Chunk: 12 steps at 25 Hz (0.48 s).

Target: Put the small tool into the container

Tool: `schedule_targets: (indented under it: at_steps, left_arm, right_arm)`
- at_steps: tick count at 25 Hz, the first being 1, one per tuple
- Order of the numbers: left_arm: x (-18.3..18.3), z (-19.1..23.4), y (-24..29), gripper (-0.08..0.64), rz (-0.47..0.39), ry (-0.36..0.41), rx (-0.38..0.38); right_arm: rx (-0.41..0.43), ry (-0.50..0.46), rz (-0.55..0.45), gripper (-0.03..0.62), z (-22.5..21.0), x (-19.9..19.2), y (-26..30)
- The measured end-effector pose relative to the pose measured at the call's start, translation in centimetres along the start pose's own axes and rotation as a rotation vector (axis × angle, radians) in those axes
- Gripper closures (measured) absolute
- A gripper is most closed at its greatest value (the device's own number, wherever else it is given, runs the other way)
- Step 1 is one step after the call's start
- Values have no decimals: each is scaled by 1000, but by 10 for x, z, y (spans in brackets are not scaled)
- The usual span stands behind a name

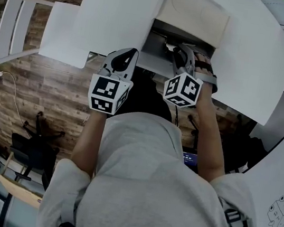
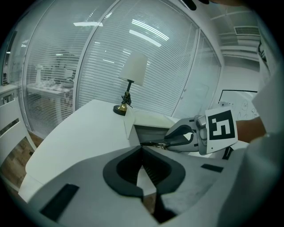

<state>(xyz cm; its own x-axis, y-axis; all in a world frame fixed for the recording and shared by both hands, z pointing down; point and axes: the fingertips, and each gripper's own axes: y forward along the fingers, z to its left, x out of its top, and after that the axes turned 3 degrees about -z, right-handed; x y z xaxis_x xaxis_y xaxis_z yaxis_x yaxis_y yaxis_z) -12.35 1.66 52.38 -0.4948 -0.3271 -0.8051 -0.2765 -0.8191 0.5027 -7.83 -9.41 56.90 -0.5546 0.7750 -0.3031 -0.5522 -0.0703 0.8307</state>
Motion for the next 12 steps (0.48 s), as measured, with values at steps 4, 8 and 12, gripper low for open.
schedule_targets:
  at_steps: [4, 8, 12]
  left_arm:
    - [-1, -3, 0, 537, 4, 9, -11]
    - [-1, -8, 3, 537, 13, 24, -31]
    - [2, -16, 9, 537, 20, 44, -55]
  right_arm:
    - [3, 32, -4, 469, 2, -1, -3]
    - [-5, 54, -4, 468, 1, -1, -6]
    - [-17, 75, 10, 468, 0, -8, -9]
